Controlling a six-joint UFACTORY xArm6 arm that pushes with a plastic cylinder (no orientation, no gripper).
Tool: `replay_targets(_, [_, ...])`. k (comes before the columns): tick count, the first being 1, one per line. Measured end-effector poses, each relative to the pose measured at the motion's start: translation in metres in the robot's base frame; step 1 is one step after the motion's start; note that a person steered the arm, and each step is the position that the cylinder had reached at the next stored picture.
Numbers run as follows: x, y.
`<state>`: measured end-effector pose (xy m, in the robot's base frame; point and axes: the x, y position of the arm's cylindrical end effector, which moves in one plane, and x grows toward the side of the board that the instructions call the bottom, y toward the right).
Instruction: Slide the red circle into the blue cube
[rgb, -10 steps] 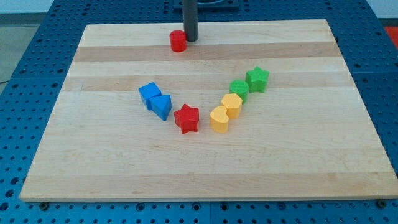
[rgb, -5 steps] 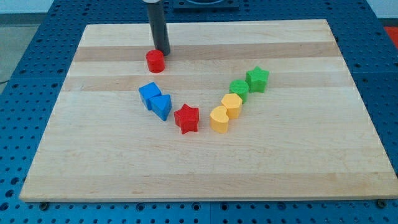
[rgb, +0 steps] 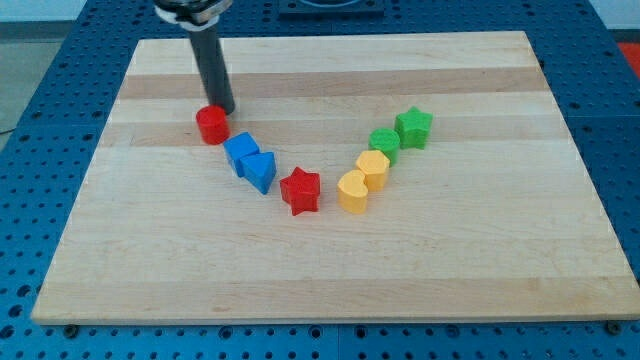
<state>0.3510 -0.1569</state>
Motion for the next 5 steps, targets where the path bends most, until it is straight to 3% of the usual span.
replay_targets(2, [-0.009, -0.018])
replay_targets(4, [0.025, -0.036])
replay_targets(5, [0.029, -0.001])
